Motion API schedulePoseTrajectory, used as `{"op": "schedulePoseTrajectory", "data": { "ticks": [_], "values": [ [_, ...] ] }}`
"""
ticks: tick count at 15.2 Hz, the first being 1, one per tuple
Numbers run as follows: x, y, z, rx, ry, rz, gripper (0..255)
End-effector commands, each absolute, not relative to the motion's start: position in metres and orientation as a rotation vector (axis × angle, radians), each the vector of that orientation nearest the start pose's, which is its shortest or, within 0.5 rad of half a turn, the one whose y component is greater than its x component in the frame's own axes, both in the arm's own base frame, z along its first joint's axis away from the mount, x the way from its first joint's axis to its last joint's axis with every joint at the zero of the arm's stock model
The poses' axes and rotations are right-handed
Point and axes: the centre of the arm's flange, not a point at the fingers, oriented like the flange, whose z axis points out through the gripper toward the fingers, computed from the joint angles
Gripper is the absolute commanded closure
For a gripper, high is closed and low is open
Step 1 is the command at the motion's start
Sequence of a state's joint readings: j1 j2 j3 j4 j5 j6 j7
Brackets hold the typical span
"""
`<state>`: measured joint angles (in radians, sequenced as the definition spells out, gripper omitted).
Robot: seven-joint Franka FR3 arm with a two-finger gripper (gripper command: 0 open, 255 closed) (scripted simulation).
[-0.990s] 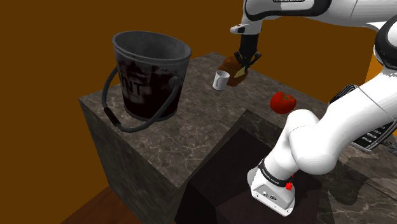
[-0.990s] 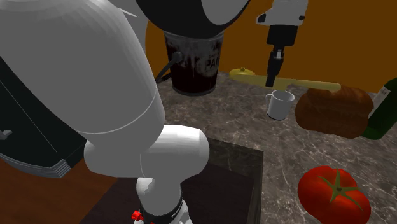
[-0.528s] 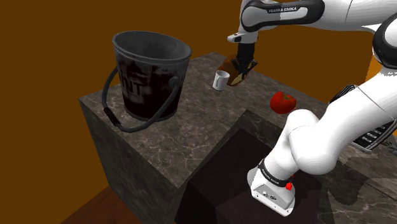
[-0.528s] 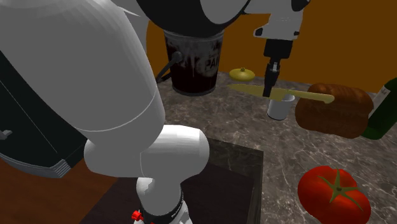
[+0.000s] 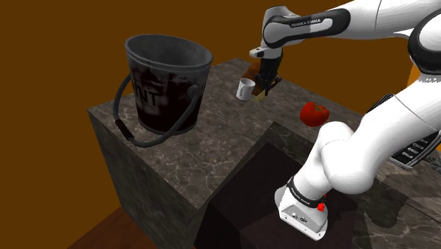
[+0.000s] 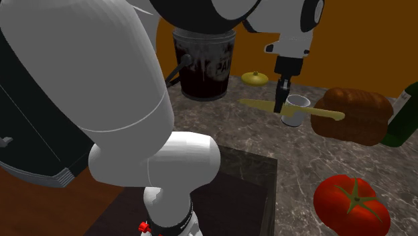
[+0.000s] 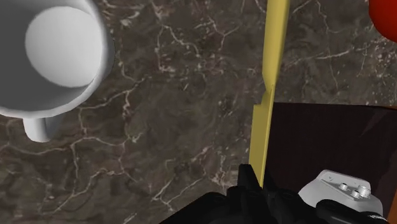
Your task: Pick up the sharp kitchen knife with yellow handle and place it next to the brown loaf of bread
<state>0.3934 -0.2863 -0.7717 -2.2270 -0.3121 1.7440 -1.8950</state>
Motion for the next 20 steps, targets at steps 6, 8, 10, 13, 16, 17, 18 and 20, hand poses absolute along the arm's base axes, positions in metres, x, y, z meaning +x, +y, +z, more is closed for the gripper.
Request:
{"op": "schedulePoseTrajectory", "data": {
  "ticks": [6, 8, 10, 13, 16, 17, 18, 20],
  "values": [
    [0.408, -0.205, 0.4, 2.238, 2.447, -0.339, 255],
    [0.408, -0.205, 0.389, 2.238, 2.447, -0.339, 255],
    [0.408, -0.205, 0.379, 2.238, 2.447, -0.339, 255],
    [0.408, -0.205, 0.363, 2.238, 2.447, -0.339, 255],
    [0.408, -0.205, 0.347, 2.238, 2.447, -0.339, 255],
    [0.408, -0.205, 0.342, 2.238, 2.447, -0.339, 255],
    [0.408, -0.205, 0.336, 2.238, 2.447, -0.339, 255],
    [0.408, -0.205, 0.336, 2.238, 2.447, -0.339, 255]
  ]
}}
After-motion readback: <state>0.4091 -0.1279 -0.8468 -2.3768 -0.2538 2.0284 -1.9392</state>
